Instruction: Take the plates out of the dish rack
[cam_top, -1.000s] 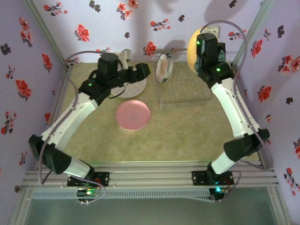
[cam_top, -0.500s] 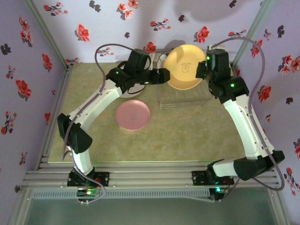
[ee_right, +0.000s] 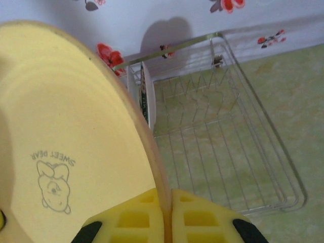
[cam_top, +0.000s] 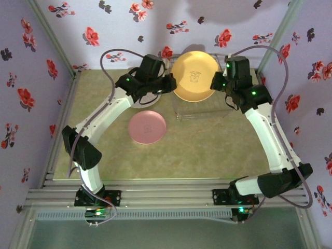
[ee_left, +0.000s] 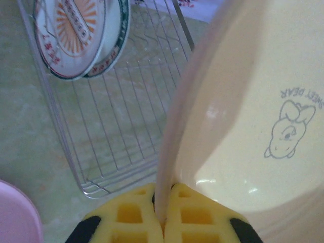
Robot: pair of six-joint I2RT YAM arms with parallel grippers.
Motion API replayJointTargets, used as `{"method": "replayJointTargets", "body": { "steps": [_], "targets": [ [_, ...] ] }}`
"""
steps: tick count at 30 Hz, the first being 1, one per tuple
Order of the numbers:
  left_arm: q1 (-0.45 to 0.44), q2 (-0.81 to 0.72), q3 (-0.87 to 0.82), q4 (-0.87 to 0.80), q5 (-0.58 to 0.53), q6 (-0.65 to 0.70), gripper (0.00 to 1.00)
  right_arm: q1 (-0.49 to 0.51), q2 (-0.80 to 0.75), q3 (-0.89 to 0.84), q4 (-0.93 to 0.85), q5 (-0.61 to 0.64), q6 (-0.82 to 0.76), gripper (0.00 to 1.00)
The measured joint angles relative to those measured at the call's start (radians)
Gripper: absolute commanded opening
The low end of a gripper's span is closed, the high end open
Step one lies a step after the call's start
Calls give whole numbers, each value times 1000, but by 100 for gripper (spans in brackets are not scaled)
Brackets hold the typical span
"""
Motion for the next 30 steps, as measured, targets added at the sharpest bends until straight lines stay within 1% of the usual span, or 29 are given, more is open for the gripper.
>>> {"method": "replayJointTargets", "body": {
  "steps": [4,5,6,7,8,10,13,16,19,23,25,30],
  "targets": [
    [3,-6,0,-11,-10,-11,0,-2,1,-2,2,-29,8,0],
    [3,-9,-1,-14,-11,-13,0,-2,2,-3,4,-38,8,7],
    [4,-13,-2,-15,-16,-15,0,-3,2,-4,7,-47,9,30],
    [4,-21,-10,-14,-23,-16,0,-5,2,-5,9,-66,13,50],
    [5,-29,-17,-10,-23,-15,0,-6,2,-5,12,-86,9,60],
    [6,-57,-53,-3,-23,-15,0,-1,2,-5,29,-136,8,73],
    [17,-101,-117,-6,-6,-15,0,7,2,-5,56,-193,5,84],
    [51,-156,-192,-7,25,-15,0,10,2,-5,68,-238,-13,92],
    [103,-226,-283,-16,53,-15,0,10,1,-5,69,-280,-34,96],
    [166,-344,-443,-35,69,-16,0,18,-5,-5,61,-328,-56,99],
    [192,-414,-554,-41,71,-19,0,28,-14,-5,49,-350,-63,99],
    [228,-515,-803,-41,69,-49,0,87,-35,-9,12,-397,-80,99]
  ]
}}
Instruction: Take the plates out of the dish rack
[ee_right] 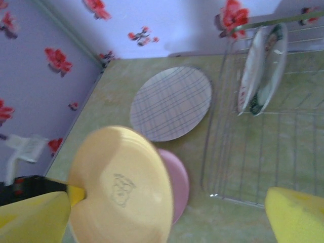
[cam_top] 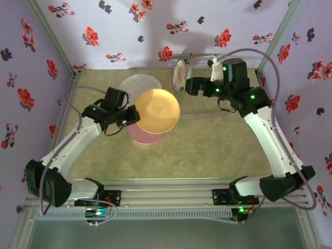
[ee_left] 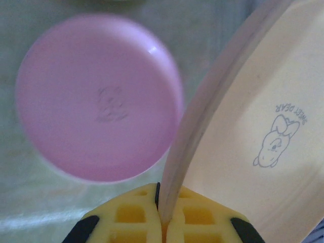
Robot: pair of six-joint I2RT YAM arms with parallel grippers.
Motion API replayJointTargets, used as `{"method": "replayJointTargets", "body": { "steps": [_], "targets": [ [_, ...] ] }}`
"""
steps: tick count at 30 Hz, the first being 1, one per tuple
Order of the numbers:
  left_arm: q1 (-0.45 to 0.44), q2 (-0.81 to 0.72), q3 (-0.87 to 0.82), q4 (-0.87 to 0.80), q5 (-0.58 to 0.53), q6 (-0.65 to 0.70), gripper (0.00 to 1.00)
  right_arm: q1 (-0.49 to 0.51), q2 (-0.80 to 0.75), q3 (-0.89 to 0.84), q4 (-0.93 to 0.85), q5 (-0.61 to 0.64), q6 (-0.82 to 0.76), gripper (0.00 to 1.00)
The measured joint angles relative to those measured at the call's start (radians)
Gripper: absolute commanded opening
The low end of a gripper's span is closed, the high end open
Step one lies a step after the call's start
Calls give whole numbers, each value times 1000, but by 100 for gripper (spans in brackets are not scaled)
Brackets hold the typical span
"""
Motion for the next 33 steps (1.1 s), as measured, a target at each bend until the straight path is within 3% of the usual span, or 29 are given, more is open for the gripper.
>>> {"method": "replayJointTargets", "body": {
  "steps": [5,11,19,33],
  "targets": [
    [34,-10,-189,56,-9,-65,0,76,-6,-51,-10,-26,-2,99],
    [80,11,-271,165,-23,-123,0,113,-5,-91,-11,-32,-1,99],
    [142,100,-293,237,-26,-134,0,117,8,-94,-2,-32,0,99],
    [145,216,-261,241,-14,-124,0,117,34,-94,16,-32,0,99]
  ]
}}
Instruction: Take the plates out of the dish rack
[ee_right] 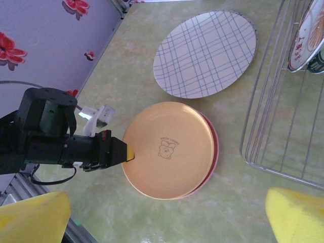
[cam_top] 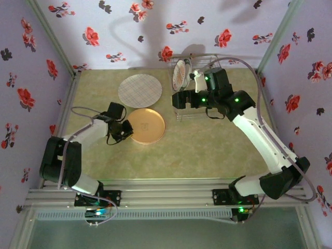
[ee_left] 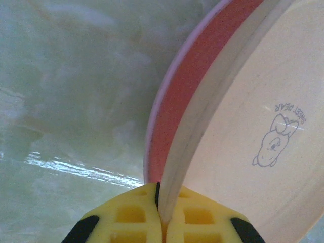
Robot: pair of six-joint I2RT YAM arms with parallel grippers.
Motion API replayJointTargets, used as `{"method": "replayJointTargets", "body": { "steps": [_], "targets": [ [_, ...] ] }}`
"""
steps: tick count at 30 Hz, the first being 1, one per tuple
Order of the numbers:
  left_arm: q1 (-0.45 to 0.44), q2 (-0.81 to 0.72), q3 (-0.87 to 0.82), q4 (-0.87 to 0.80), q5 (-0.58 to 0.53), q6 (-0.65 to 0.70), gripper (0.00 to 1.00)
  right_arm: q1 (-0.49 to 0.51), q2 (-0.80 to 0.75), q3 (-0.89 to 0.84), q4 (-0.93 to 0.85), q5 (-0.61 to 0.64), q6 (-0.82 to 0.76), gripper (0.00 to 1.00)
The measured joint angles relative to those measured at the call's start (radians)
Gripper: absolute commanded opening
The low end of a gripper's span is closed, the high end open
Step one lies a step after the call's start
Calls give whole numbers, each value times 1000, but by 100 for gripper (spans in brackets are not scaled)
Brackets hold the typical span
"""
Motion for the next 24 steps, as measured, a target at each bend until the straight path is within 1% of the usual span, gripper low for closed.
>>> {"method": "replayJointTargets", "body": {
  "steps": [8,11,15,24],
  "targets": [
    [0,30,23,2,13,10,0,0,20,0,4,0,2,99],
    [0,40,36,-3,16,20,4,0,27,0,8,0,2,99],
    [0,45,50,-11,19,28,15,0,37,0,8,0,2,99],
    [0,45,73,-44,26,50,28,0,47,3,11,1,2,99]
  ]
}}
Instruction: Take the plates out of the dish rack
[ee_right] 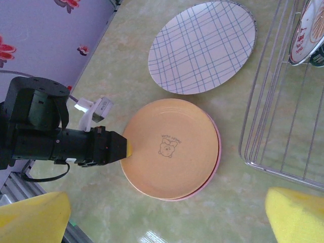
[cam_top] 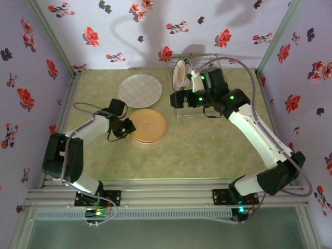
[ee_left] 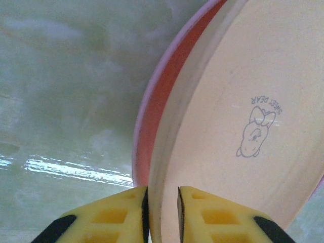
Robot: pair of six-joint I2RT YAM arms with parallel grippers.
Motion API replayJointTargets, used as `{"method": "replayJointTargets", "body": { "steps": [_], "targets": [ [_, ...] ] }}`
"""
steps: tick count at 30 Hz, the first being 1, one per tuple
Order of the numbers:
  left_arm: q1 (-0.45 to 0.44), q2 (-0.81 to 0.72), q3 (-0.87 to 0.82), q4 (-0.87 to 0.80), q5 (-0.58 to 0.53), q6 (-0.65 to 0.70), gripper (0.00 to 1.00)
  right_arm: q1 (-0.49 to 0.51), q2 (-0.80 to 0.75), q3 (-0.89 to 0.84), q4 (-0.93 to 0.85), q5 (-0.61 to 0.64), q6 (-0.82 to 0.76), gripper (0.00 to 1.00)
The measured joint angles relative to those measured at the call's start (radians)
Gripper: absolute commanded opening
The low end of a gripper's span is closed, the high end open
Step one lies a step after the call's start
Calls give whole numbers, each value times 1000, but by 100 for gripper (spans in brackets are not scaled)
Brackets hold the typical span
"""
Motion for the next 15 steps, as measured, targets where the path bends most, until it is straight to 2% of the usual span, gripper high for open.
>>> {"method": "replayJointTargets", "body": {
  "steps": [8,11,15],
  "targets": [
    [-1,0,26,-46,-2,24,49,0,10,10,0,44,0,99],
    [-3,0,46,-72,-11,32,53,0,10,18,0,87,0,99],
    [-4,-8,67,-107,-31,48,53,0,11,27,0,153,0,99]
  ]
}}
